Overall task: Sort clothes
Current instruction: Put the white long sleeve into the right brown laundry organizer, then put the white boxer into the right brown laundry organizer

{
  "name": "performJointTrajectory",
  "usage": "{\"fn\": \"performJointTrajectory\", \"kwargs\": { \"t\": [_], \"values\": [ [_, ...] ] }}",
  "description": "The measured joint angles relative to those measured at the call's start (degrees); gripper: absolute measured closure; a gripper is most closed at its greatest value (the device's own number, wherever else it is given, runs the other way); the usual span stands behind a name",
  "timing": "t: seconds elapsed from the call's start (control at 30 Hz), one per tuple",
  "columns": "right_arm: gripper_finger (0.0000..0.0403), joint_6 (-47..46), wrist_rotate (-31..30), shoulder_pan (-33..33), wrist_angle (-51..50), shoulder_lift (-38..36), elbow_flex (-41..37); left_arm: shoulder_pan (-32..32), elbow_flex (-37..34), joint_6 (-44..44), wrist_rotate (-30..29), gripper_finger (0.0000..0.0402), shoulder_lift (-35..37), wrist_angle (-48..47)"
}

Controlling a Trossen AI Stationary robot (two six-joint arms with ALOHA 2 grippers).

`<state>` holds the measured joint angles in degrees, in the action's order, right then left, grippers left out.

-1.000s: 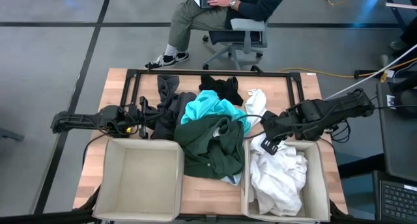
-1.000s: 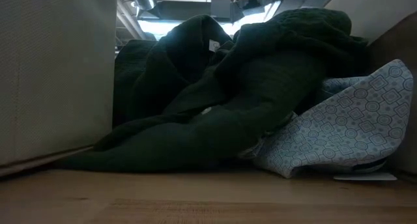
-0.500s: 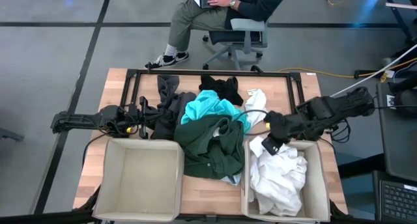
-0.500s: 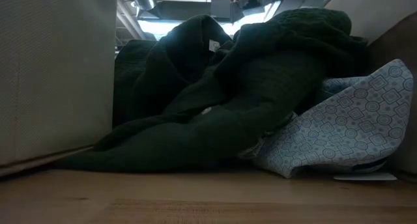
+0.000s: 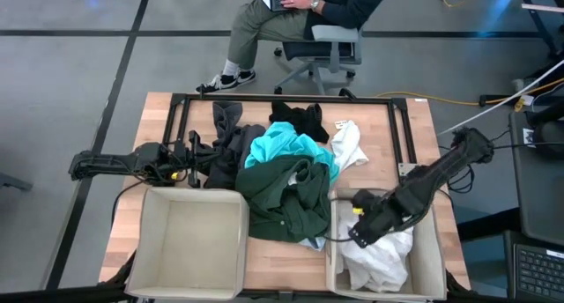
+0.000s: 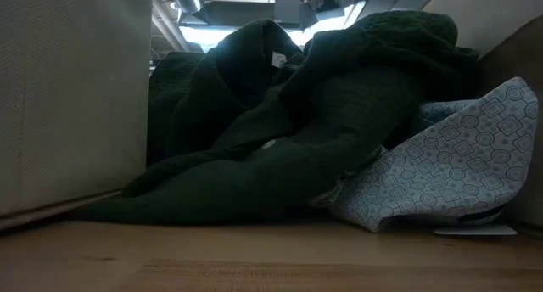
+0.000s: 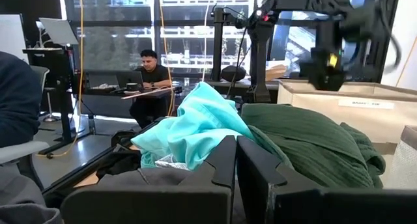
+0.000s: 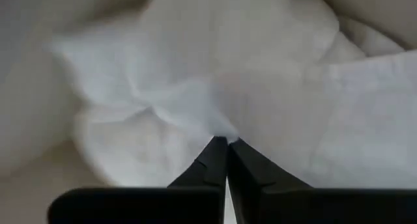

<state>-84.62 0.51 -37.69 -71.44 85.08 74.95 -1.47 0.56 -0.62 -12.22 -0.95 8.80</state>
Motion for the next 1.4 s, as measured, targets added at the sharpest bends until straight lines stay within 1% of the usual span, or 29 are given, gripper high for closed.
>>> {"fn": "performJointTrajectory", "kwargs": {
  "t": [0.17, 0.37, 0.47, 0.57, 0.63, 0.73, 0.8, 0.87, 0.97, 1.07, 1.17, 1.23, 1.3, 1.4],
  "values": [
    [0.0391, 0.2, 0.0, 0.1, 4.0, 2.9, -8.3, 0.0, 0.0, 0.2, 0.0, 0.0396, 0.0, 0.0],
    [0.0384, 0.2, 2.2, 0.2, 15.8, 5.0, -17.5, 0.0, 0.0, 0.2, 0.0, 0.0396, 0.0, 0.0],
    [0.0356, -0.9, 3.0, 0.2, 18.9, 5.1, -19.8, 0.0, 0.0, 0.2, 0.0, 0.0396, 0.0, 0.0],
    [0.0309, -1.2, 3.0, 0.2, 18.9, 5.1, -19.8, 0.0, 0.0, 0.2, 0.0, 0.0396, 0.0, 0.0],
    [0.0273, -1.5, 4.4, 0.2, 18.1, 5.0, -19.1, 0.0, 0.0, 0.3, 0.0, 0.0396, 0.0, 0.1],
    [0.0223, -1.1, 9.0, 0.3, 15.1, 3.9, -17.0, 0.0, 0.0, 0.3, 0.0, 0.0396, 0.0, 0.7],
    [0.0197, -1.3, 12.0, 0.7, 12.6, 2.5, -14.5, 0.0, 0.0, 0.2, 0.0, 0.0396, 0.0, 0.7],
    [0.0176, -1.3, 14.6, 1.3, 10.2, 1.3, -11.1, 0.0, 0.0, 0.2, 0.0, 0.0396, 0.0, 0.8],
    [0.0156, -0.5, 17.8, 2.9, 6.4, -0.1, -4.7, 0.0, 0.0, 0.1, 0.0, 0.0396, 0.0, 1.1],
    [0.0146, 2.4, 18.5, 4.8, 1.1, -1.2, 2.7, 0.0, 0.0, 0.2, 0.0, 0.0396, 0.0, 1.5],
    [0.0143, 4.7, 14.2, 6.9, -6.0, -1.6, 10.7, 0.0, 0.0, 0.2, 0.0, 0.0396, 0.0, 1.4],
    [0.0143, 7.0, 9.0, 8.5, -10.7, -1.7, 16.1, 0.0, 0.0, 0.3, 0.0, 0.0396, 0.0, 1.4],
    [0.0143, 9.8, 2.2, 10.1, -14.3, -1.7, 20.7, 0.0, 0.0, 0.4, 0.0, 0.0396, 0.0, 1.4],
    [0.0143, 13.4, -11.3, 12.8, -18.4, -1.7, 25.5, 0.0, 0.0, 0.4, 0.0, 0.0396, 0.0, 1.8]
  ]
}}
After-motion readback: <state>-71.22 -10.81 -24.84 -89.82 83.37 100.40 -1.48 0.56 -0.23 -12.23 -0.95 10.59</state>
